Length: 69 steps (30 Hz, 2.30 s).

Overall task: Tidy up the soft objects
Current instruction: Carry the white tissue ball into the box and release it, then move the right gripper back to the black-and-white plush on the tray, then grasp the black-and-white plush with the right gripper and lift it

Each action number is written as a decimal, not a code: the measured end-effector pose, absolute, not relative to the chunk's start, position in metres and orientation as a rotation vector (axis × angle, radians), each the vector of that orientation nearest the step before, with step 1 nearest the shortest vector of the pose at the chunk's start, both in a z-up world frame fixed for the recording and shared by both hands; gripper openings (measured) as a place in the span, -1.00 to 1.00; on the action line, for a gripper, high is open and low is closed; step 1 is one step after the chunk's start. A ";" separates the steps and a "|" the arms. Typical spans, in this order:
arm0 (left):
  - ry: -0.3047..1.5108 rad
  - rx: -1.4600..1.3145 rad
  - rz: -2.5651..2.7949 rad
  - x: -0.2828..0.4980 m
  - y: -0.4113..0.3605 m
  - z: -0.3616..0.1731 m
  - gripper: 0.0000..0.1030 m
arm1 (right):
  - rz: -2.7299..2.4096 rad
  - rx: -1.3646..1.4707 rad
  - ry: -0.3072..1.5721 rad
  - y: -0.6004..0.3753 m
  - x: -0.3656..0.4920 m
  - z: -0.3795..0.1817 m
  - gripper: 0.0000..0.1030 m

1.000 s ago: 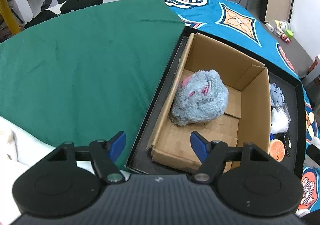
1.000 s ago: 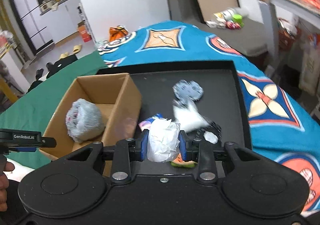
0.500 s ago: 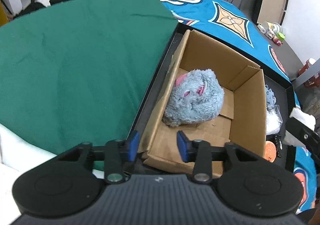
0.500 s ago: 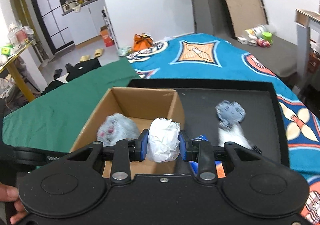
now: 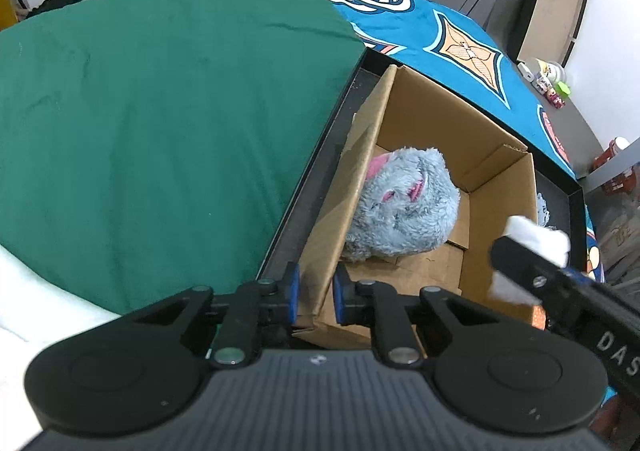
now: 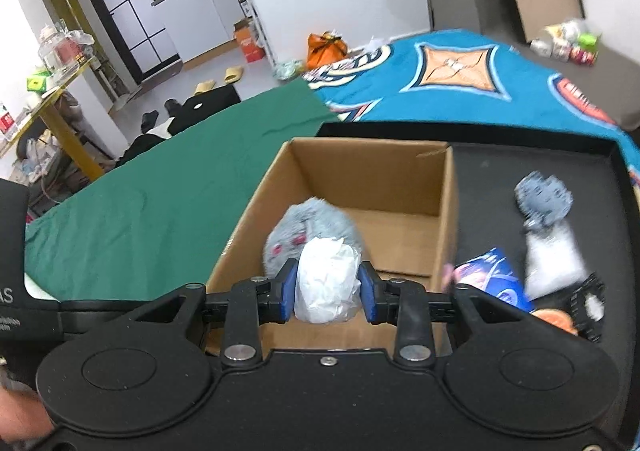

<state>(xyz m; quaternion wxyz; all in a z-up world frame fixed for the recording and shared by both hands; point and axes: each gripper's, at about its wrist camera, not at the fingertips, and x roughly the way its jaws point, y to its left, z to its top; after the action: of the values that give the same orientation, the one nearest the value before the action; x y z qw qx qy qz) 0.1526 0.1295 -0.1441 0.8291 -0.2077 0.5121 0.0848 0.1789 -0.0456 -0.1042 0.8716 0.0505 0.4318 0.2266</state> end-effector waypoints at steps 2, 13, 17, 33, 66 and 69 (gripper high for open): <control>1.085 -0.450 0.178 0.151 0.131 -0.144 -0.70 | 0.479 0.115 0.916 -0.043 0.178 -0.104 -0.16; 1.072 -0.440 0.198 0.148 0.128 -0.138 -0.69 | 0.422 0.127 0.905 -0.073 0.171 -0.098 -0.11; 1.069 -0.439 0.228 0.145 0.129 -0.135 -0.69 | 0.395 0.133 0.890 -0.090 0.170 -0.097 -0.11; 1.090 -0.305 0.283 0.153 0.105 -0.127 -0.39 | 0.276 0.182 0.897 -0.163 0.173 -0.121 0.00; 1.187 -0.068 0.353 0.182 0.057 -0.137 0.23 | 0.125 0.250 0.995 -0.245 0.216 -0.206 -0.39; 1.182 -0.075 0.350 0.180 0.058 -0.136 0.23 | 0.131 0.245 0.984 -0.244 0.214 -0.201 -0.40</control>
<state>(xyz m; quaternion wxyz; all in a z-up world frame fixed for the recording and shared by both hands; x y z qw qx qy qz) 0.1802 0.0583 -0.1360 0.8155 -0.0353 0.5540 0.1640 0.2139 -0.2442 -0.2007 0.8721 0.1170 0.4709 0.0627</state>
